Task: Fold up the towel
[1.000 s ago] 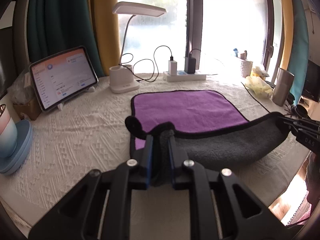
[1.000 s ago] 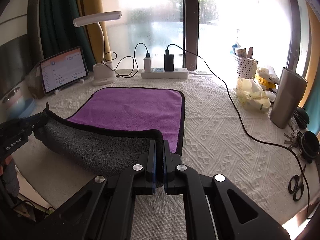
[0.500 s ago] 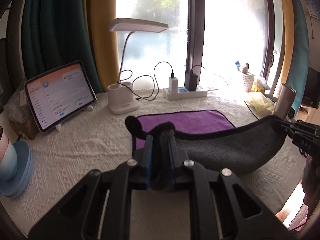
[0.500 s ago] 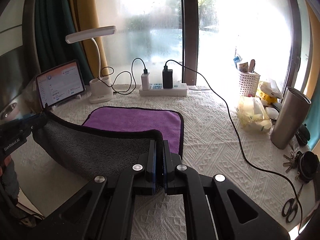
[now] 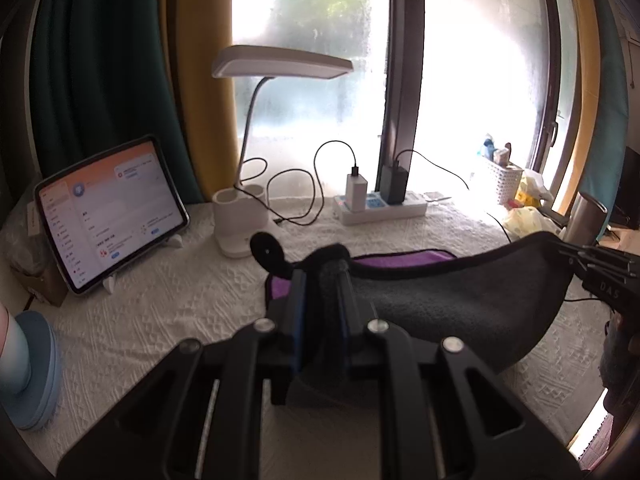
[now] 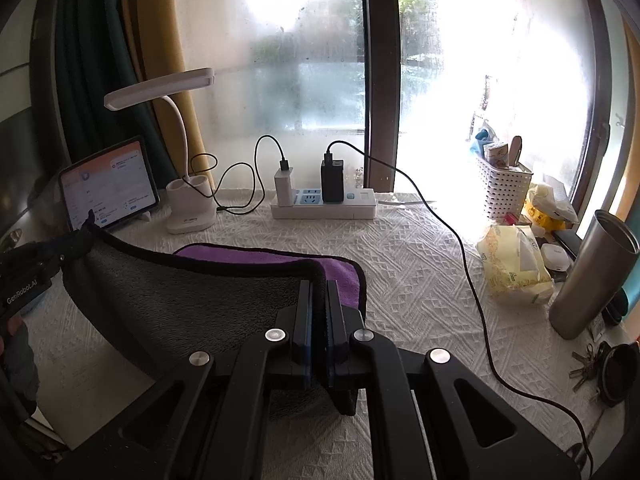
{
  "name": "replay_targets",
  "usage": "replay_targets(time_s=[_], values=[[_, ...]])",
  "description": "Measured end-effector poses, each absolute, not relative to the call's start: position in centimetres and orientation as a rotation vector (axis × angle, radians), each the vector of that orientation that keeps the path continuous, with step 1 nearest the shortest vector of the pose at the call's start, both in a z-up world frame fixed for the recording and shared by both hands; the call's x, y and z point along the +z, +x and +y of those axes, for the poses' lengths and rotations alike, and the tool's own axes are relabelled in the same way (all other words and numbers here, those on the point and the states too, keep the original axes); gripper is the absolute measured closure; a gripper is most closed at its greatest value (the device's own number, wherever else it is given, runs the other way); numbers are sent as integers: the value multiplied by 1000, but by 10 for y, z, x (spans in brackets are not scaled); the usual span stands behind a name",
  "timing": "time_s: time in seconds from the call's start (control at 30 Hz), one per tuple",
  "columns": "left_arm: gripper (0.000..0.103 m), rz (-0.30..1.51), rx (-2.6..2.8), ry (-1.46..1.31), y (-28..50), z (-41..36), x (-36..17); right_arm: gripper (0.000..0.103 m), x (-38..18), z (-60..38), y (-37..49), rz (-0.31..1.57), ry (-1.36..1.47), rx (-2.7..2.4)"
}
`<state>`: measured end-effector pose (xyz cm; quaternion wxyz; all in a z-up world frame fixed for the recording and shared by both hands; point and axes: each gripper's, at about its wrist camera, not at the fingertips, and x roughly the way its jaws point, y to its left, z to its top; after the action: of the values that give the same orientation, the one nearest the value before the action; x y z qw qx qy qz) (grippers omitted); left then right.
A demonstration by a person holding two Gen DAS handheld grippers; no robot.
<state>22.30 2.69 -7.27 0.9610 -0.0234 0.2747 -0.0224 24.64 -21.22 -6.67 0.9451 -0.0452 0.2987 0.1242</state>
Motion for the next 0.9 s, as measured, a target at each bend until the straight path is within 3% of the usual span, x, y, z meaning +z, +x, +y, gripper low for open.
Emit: replay_targets(time_s=[0.9], values=[[88, 633, -5, -90, 328, 43, -100, 97, -84, -185, 350, 639, -132, 270]])
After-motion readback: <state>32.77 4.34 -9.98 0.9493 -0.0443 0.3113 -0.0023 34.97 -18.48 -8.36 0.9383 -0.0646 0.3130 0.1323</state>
